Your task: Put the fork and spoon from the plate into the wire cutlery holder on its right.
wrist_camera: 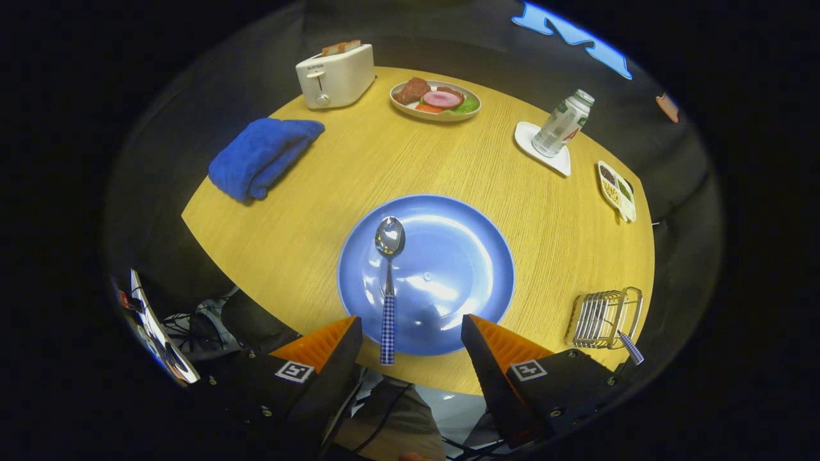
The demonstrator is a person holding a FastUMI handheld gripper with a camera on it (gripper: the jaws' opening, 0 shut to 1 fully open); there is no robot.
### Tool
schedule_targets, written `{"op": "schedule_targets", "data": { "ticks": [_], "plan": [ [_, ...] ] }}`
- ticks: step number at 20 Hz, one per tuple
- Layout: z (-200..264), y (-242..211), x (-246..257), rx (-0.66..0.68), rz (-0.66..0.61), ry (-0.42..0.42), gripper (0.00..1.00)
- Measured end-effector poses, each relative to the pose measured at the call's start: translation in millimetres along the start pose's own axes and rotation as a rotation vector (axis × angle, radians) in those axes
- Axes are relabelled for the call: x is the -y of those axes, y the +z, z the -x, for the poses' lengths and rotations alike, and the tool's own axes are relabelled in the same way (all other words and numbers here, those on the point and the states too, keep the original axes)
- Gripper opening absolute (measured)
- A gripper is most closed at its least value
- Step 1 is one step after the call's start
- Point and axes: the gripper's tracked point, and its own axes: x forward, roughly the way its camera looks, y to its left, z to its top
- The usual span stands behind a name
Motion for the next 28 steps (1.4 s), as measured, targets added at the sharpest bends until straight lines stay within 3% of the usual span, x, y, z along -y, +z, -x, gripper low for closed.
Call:
{"op": "schedule_targets", "data": {
  "ticks": [10, 14, 18, 19, 20, 26, 27, 28],
  "plan": [
    [-36.0, -9.1, -4.5, -0.058, 0.017, 0.038, 0.95],
    [-43.3, -15.0, -3.9, -0.1, 0.008, 0.061, 0.59],
    [-53.5, -17.8, -3.3, -0.111, 0.013, 0.075, 0.58],
    [-26.2, -11.5, -1.8, -0.127, 0.007, 0.078, 0.12],
    [-49.0, -23.5, -5.9, -0.145, 0.008, 0.089, 0.17],
    [-65.7, -43.9, -4.4, -0.184, 0.031, 0.098, 0.18],
    [-56.4, -33.9, -2.8, -0.194, 0.046, 0.097, 0.02],
    [-55.2, -32.4, -1.9, -0.19, 0.048, 0.095, 0.02]
  ]
}}
